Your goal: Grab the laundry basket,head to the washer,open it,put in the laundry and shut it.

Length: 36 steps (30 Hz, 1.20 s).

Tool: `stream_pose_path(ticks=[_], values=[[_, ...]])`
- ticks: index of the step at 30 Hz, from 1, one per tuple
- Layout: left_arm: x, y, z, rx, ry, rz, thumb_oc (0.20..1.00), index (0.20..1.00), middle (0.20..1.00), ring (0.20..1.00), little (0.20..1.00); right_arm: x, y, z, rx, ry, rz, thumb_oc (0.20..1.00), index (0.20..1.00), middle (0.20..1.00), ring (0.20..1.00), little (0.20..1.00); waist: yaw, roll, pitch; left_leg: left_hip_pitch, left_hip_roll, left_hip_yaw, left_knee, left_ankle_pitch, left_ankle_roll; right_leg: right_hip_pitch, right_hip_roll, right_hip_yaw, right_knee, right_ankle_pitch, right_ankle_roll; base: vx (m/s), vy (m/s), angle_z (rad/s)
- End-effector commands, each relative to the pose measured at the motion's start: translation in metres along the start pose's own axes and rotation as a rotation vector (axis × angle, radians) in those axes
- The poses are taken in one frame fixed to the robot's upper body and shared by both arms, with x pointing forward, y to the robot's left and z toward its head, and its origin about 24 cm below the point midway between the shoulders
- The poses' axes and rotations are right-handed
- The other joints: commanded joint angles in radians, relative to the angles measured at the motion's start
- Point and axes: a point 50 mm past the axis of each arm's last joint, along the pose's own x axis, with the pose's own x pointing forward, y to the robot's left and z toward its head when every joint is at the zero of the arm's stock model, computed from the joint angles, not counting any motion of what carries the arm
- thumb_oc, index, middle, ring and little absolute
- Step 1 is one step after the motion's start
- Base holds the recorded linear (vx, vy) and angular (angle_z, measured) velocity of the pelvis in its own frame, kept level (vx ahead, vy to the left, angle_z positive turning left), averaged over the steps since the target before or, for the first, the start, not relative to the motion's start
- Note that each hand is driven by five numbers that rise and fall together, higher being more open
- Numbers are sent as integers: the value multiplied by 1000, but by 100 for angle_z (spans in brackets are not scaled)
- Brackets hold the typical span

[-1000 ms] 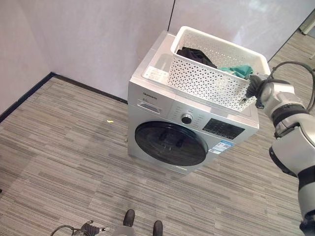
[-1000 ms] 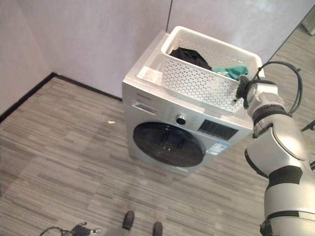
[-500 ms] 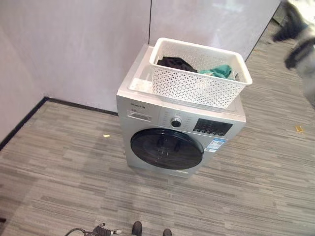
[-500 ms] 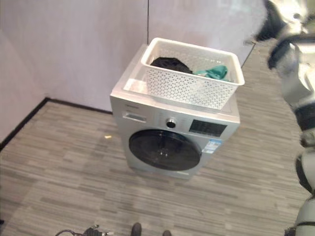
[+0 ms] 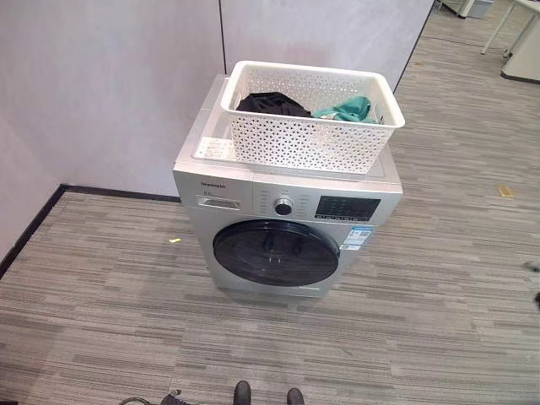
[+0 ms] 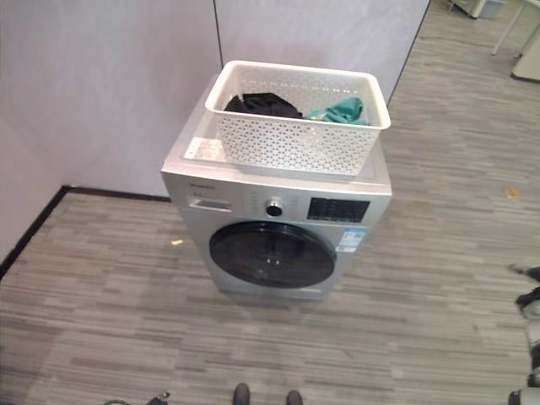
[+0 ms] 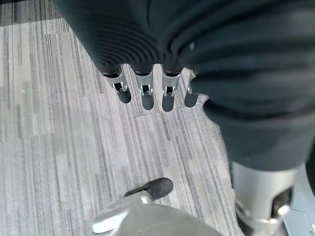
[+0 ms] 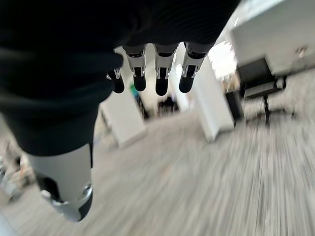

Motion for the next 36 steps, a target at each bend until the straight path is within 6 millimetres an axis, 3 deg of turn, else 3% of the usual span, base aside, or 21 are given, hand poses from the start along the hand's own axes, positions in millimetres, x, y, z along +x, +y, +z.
stream_pose_path(ticks=[1,2,3,7,8,9,10,14,19,24,31,36], values=[[2,9,7,40,-13,11,1000,1000,1000,1000,1000,-1,10,41,200,-185,83,1000,1000,1000,1000,1000,61,-40,14,34,6,-66,2,-84,-13,-66,-69,-26,-1,67,86,-24,-28,6],[2,9,7,41,-13,11,1000,1000,1000,1000,1000,-1,11,41,200,-184,83,1000,1000,1000,1000,1000,60,-40,14,34,6,-66,2,-83,-13,-66,-70,-27,-1,67,86,-9,-30,8],[2,9,4,53,0,9,1000,1000,1000,1000,1000,-11,38,43,220,-193,169,1000,1000,1000,1000,1000,62,-41,20,30,7,-69,2,-79,-16,-68,-68,-30,-1,65,84,6,-22,11],[1,15,-1,67,16,29,1000,1000,1000,1000,1000,-38,95,51,173,-238,365,1000,1000,1000,1000,1000,68,-43,32,17,8,-74,2,-71,-21,-75,-70,-36,-1,63,78,-1,-29,17],[1,16,-1,73,15,34,1000,1000,1000,1000,1000,-47,108,62,170,-278,415,1000,1000,1000,1000,1000,71,-44,36,11,8,-75,2,-67,-23,-77,-70,-36,-1,63,76,-18,-32,2],[1,18,-1,82,14,42,1000,1000,1000,1000,1000,-56,122,68,172,-305,472,1000,1000,1000,1000,1000,74,-45,37,9,7,-77,2,-65,-23,-79,-71,-36,-1,63,74,0,0,0],[1,18,-1,81,15,42,1000,1000,1000,1000,1000,-56,122,68,172,-306,473,1000,1000,1000,1000,1000,73,-45,37,9,6,-77,2,-65,-23,-79,-71,-36,-1,62,74,0,0,0],[2,14,9,139,-41,48,1000,1000,1000,1000,1000,-95,174,86,199,-348,669,1000,1000,1000,1000,1000,103,-38,27,17,1,-92,2,-68,-24,-63,-76,-50,-1,52,70,39,-11,13],[2,7,22,162,-105,40,1000,1000,1000,1000,1000,-98,178,102,163,-404,669,1000,1000,1000,1000,1000,120,-29,33,10,-4,-107,2,-61,-24,-64,-81,-63,-1,53,68,1,2,10],[2,0,27,167,-121,22,1000,1000,1000,1000,1000,-90,156,131,81,-553,580,1000,1000,1000,1000,1000,126,-22,48,-11,-9,-122,2,-49,-24,-75,-85,-76,-1,59,68,-13,-2,14],[1,-3,14,140,-71,11,1000,1000,1000,1000,1000,-89,134,127,100,-600,531,1000,1000,1000,1000,1000,103,-23,50,-9,-9,-117,2,-53,-22,-73,-84,-71,-1,59,68,1,0,1],[1,-4,18,135,-87,4,1000,1000,1000,1000,1000,-82,127,118,67,-575,479,1000,1000,1000,1000,1000,97,-21,58,-12,-9,-114,2,-53,-19,-81,-84,-67,-1,61,70,-4,4,-3]])
